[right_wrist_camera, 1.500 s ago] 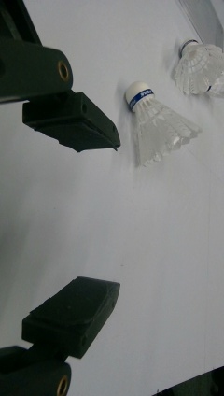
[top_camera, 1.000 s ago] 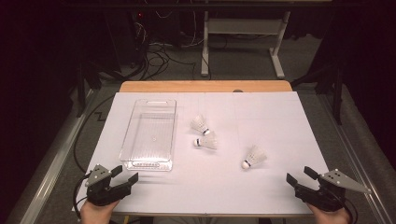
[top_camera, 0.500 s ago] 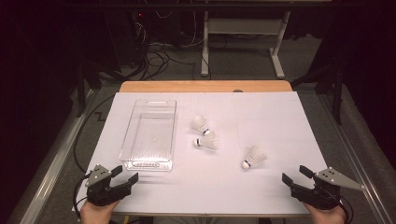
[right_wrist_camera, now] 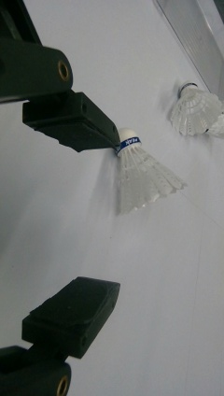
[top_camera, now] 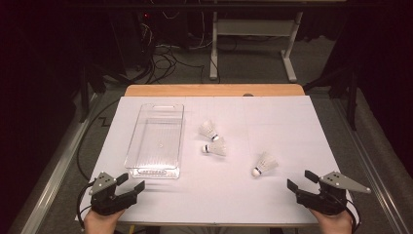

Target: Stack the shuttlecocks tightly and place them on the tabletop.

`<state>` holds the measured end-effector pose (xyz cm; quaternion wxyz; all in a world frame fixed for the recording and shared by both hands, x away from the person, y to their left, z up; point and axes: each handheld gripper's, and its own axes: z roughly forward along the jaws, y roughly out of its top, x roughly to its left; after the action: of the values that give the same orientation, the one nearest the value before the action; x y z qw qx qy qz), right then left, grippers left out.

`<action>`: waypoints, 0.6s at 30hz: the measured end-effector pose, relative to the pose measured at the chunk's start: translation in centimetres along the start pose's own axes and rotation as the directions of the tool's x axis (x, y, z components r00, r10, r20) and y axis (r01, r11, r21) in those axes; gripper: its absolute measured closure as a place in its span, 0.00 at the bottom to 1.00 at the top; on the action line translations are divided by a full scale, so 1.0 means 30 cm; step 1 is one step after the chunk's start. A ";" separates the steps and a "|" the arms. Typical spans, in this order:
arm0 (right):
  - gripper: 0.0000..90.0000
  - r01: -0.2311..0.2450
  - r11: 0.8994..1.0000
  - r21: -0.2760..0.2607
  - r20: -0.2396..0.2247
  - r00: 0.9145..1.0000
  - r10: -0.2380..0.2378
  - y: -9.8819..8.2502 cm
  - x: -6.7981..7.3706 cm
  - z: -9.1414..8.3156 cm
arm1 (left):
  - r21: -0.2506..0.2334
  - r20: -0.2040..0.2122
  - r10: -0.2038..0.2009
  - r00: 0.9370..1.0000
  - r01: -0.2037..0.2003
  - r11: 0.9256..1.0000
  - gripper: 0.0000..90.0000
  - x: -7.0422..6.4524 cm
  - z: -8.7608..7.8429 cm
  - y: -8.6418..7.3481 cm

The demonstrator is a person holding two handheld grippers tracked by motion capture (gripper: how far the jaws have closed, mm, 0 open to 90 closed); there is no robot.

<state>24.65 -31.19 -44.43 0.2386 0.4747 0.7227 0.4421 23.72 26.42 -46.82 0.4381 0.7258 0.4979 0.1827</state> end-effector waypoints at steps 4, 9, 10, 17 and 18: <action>0.29 0.023 1.000 0.018 -0.004 1.000 -0.023 0.007 0.017 0.014 | -0.001 0.001 0.001 1.000 -0.001 1.000 0.33 0.001 -0.001 0.000; 0.29 0.027 0.999 0.026 -0.009 1.000 -0.027 0.017 0.028 0.030 | -0.001 0.003 -0.001 1.000 0.001 1.000 0.33 0.001 -0.001 0.001; 0.29 0.031 0.999 0.027 -0.012 0.999 -0.031 0.020 0.031 0.034 | -0.001 0.003 -0.001 1.000 0.001 1.000 0.33 0.001 -0.001 0.001; 0.29 0.047 0.998 0.036 -0.031 0.998 -0.046 0.043 0.052 0.067 | -0.001 0.005 0.000 1.000 0.000 1.000 0.33 0.001 -0.001 0.001; 0.29 0.051 0.998 0.036 -0.032 0.998 -0.050 0.046 0.055 0.072 | -0.001 0.005 0.000 1.000 0.000 1.000 0.33 0.001 -0.001 0.001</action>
<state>26.24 -28.60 -44.19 0.2295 0.4537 0.7460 0.4302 23.73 26.46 -46.80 0.4396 0.7261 0.4967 0.1813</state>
